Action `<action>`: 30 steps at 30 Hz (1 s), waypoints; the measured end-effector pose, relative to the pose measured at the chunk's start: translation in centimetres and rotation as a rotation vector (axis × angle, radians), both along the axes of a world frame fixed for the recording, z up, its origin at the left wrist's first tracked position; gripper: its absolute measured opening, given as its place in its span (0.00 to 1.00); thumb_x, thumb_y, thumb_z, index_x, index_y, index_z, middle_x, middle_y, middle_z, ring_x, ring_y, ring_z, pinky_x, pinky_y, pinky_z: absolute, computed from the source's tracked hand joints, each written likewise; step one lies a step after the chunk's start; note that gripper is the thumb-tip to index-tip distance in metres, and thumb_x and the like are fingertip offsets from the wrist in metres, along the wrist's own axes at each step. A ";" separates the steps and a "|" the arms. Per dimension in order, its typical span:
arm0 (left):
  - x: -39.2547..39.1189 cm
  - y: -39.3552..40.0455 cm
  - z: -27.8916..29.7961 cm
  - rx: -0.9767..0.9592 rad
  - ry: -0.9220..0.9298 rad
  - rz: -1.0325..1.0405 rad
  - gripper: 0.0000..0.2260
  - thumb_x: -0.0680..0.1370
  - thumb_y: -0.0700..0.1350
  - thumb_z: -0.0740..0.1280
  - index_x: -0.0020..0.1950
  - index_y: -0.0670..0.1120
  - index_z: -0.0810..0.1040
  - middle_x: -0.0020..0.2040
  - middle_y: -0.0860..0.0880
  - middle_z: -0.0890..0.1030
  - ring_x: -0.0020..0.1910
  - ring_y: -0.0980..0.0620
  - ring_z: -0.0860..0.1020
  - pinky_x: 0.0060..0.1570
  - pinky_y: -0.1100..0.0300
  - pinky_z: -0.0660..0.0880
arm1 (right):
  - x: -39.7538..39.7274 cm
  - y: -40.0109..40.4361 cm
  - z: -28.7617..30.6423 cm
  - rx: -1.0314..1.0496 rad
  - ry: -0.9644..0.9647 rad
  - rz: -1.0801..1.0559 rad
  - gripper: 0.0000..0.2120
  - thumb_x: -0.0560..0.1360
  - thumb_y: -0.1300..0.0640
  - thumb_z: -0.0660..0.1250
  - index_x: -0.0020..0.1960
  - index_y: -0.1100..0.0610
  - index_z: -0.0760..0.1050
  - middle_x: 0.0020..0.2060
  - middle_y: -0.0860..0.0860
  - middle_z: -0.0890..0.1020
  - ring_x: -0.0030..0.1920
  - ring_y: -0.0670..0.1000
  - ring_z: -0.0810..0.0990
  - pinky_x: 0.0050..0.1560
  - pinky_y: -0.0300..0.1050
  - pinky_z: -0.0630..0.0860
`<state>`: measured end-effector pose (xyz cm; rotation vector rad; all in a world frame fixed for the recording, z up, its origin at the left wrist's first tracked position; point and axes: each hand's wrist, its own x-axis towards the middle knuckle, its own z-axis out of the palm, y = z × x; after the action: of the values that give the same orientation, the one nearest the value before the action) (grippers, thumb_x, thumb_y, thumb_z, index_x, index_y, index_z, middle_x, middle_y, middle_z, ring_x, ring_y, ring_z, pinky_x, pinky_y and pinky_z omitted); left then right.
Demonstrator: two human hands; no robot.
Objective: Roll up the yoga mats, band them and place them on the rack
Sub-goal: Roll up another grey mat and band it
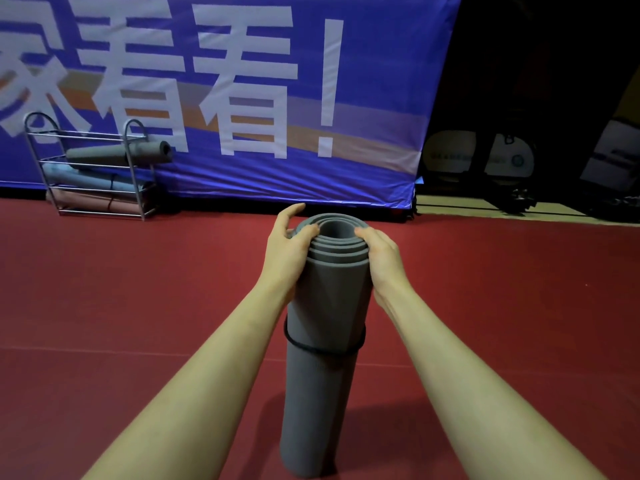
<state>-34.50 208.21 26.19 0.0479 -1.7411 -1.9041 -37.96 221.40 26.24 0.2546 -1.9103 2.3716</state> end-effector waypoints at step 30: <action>-2.4 -1.0 -2.7 -0.724 0.462 0.467 0.18 0.80 0.46 0.54 0.42 0.36 0.77 0.39 0.42 0.78 0.39 0.44 0.75 0.41 0.48 0.72 | -2.2 -2.9 -3.6 0.526 0.789 -0.677 0.17 0.79 0.53 0.50 0.44 0.58 0.75 0.40 0.48 0.78 0.44 0.48 0.75 0.50 0.43 0.56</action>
<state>-36.94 207.26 23.50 -0.2181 -1.7811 -0.8093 -40.11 218.53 22.68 0.4109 -1.7562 1.0846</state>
